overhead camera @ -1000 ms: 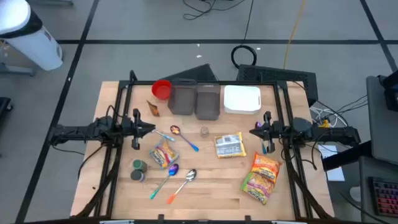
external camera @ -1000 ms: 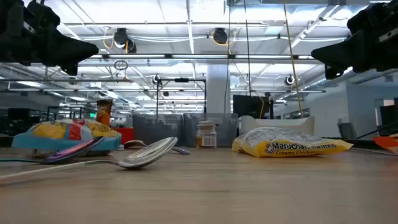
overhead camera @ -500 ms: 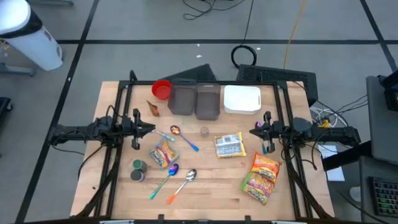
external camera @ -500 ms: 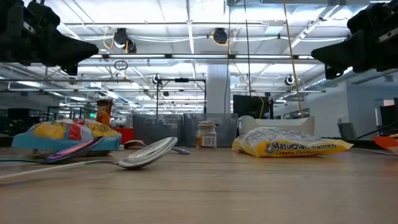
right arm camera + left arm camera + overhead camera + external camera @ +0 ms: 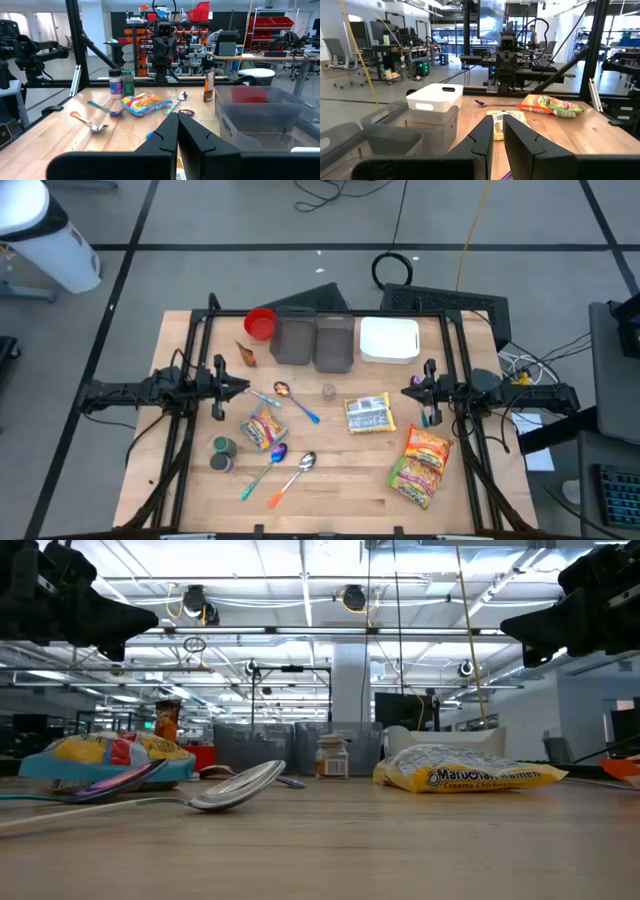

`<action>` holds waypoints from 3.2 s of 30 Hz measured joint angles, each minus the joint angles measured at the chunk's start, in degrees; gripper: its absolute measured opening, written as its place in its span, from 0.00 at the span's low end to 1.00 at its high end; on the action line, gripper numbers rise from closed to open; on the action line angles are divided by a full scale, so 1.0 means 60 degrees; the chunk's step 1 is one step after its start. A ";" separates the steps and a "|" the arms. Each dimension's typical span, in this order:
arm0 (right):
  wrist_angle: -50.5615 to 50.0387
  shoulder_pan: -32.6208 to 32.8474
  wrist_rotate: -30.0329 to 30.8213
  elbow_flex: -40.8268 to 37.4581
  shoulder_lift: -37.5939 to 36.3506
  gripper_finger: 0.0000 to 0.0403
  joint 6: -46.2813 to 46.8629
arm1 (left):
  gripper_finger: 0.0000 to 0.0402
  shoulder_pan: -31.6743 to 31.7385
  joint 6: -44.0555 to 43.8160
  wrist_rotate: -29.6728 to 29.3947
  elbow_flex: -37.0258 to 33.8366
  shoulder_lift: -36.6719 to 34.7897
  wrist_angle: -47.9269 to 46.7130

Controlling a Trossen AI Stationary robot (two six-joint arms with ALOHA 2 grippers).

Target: Pick & Place Food Item

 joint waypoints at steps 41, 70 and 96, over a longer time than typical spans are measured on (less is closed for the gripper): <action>0.2793 -0.0028 0.2606 0.4297 0.5427 0.00 0.0353 | 0.13 0.0008 0.0484 -0.0602 0.0000 0.0001 0.0194; 0.5380 -0.0117 0.3763 0.7780 0.9697 0.00 0.0750 | 0.13 0.0033 -0.1577 -0.1979 0.6295 0.2430 -0.1683; 0.5374 -0.0113 0.3749 0.7777 0.9701 0.00 0.0754 | 0.13 0.0033 -0.3049 0.0012 0.7865 0.4952 0.2299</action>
